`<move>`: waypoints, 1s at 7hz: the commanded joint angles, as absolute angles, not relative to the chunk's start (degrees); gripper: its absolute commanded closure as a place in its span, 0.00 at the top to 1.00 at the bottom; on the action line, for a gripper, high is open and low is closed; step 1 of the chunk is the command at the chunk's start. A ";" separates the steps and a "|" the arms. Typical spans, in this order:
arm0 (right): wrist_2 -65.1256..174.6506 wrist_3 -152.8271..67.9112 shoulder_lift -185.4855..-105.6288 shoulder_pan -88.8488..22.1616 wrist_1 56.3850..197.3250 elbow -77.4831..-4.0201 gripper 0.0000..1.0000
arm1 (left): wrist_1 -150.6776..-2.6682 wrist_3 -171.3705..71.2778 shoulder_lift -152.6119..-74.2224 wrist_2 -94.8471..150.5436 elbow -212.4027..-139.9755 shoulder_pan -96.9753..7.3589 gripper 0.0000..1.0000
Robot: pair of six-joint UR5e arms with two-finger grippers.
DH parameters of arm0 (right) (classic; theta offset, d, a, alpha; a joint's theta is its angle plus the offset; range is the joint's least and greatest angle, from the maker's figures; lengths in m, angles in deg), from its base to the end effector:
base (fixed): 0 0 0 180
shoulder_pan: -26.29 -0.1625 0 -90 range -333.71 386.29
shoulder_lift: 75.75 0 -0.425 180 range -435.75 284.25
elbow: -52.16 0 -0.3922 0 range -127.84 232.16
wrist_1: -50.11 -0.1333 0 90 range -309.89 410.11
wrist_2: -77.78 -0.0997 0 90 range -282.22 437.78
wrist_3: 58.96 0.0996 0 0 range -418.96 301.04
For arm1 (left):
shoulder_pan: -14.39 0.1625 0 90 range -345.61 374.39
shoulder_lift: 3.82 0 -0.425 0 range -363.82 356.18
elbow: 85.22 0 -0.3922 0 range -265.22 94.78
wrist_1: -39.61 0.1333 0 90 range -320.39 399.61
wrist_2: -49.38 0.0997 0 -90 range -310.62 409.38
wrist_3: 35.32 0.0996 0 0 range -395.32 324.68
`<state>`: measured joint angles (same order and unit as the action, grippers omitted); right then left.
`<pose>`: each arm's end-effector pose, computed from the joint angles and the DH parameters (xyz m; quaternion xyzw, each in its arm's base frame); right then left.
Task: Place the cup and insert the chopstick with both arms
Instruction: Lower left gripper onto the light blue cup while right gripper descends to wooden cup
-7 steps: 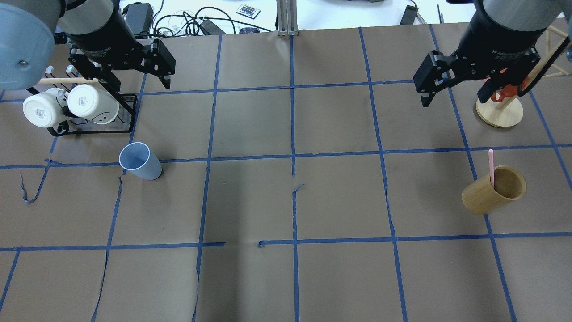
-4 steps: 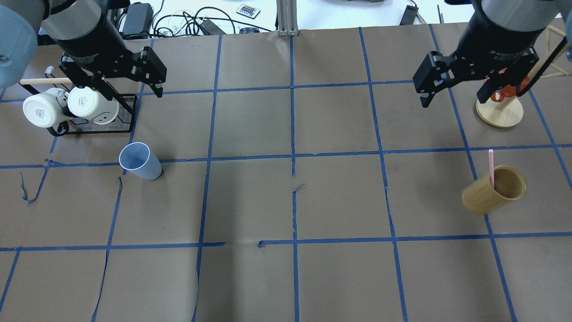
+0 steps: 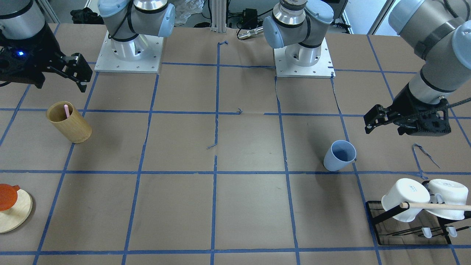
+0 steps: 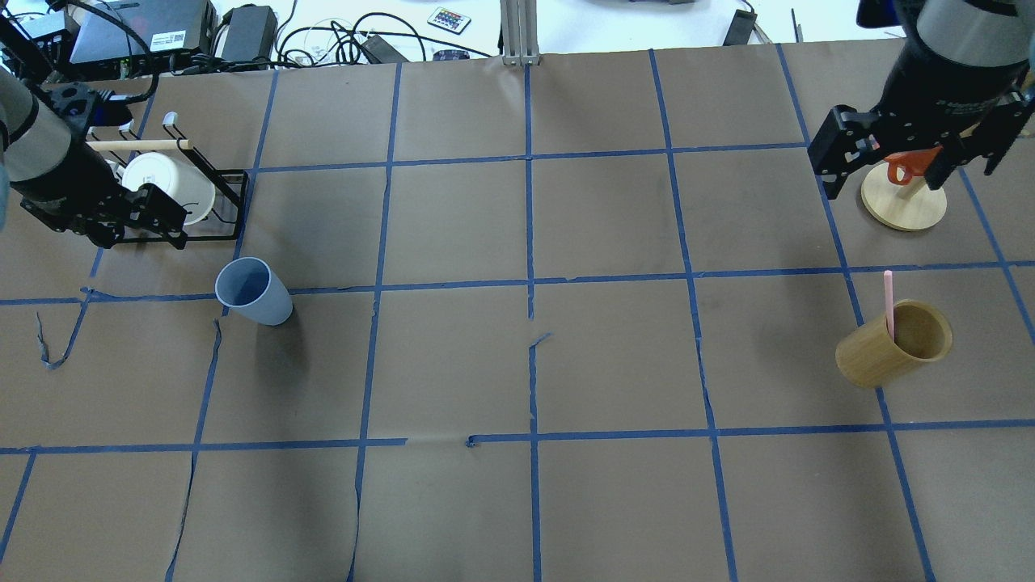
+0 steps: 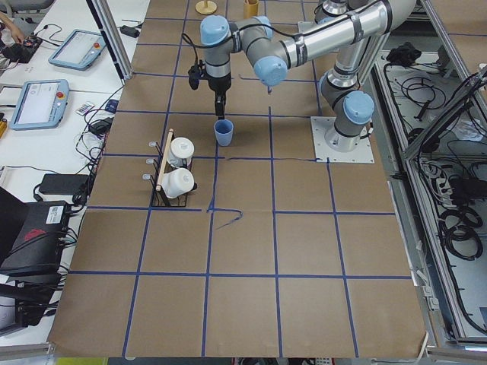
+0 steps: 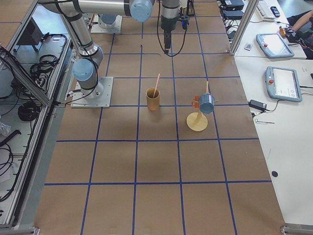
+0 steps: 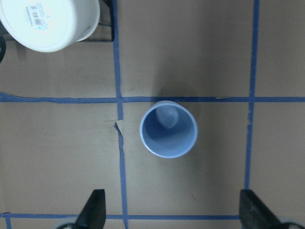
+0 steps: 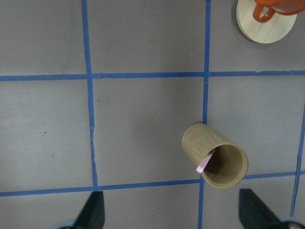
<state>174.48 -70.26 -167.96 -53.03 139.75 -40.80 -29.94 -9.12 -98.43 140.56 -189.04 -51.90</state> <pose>0.0318 -0.4879 0.4812 0.0060 -0.9982 -0.0206 0.0555 0.0847 -0.5192 0.3661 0.0215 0.9996 -0.0116 0.0168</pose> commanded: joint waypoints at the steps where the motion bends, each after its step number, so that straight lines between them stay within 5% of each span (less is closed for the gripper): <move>1: 174.98 -83.61 -168.38 -49.12 153.12 -50.27 1.00 | -20.88 -8.59 -101.54 140.09 -193.15 -51.35 1.00; 4: 175.08 -86.46 -168.91 -49.03 159.17 -56.54 1.00 | -21.48 -10.62 -104.88 138.15 -195.60 -51.35 0.95; 7: 175.43 -92.42 -169.44 -48.95 167.74 -61.64 0.99 | -21.30 -12.45 -106.48 137.36 -195.70 -51.62 0.47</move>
